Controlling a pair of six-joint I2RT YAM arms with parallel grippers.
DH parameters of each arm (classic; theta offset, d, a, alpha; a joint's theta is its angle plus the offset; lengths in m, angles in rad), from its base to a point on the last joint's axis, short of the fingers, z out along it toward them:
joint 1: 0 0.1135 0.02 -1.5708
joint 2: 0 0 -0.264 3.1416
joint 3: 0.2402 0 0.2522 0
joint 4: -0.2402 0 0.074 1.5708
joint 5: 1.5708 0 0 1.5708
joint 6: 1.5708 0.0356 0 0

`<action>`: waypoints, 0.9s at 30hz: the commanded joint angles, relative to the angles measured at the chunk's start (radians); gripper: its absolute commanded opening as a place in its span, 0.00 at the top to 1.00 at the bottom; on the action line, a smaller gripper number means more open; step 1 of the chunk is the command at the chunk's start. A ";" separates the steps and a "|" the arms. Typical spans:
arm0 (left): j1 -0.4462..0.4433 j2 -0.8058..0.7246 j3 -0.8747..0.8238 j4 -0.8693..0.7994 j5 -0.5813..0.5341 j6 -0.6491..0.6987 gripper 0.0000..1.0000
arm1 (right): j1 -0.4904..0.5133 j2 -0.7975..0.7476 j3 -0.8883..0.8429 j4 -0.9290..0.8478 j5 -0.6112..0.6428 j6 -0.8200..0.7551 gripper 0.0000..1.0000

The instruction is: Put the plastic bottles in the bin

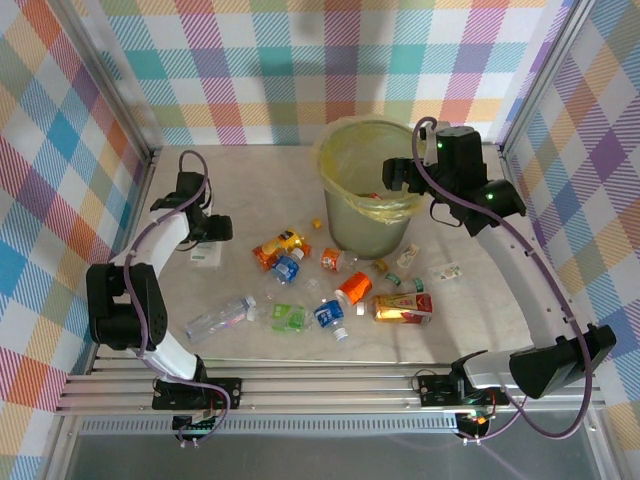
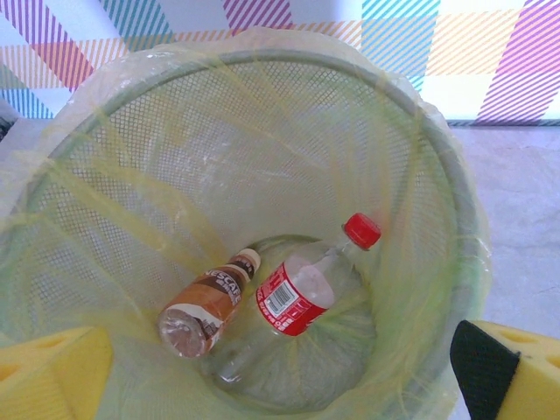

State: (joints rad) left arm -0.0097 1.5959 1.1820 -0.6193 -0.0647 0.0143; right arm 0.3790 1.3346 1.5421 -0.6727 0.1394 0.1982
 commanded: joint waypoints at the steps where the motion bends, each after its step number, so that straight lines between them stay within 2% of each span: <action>1: -0.010 -0.213 0.048 0.073 0.075 -0.028 0.34 | -0.007 -0.051 -0.002 0.063 -0.180 0.024 0.00; 6: -0.100 -0.309 0.049 0.212 0.209 -0.037 0.34 | -0.006 -0.054 0.001 0.105 -0.304 0.045 0.00; 14: -0.307 -0.337 0.113 0.332 0.281 0.021 0.34 | -0.005 -0.026 0.026 0.188 -0.517 0.095 0.01; 22: -0.454 -0.321 0.141 0.478 0.369 0.071 0.35 | 0.025 0.049 0.088 0.252 -0.632 0.129 0.17; 27: -0.516 -0.280 0.180 0.504 0.404 0.103 0.36 | 0.057 0.117 0.145 0.289 -0.683 0.154 0.17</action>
State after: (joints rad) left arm -0.4927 1.2942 1.3117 -0.1894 0.2901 0.0765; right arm 0.4152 1.4185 1.6318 -0.4515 -0.4686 0.3264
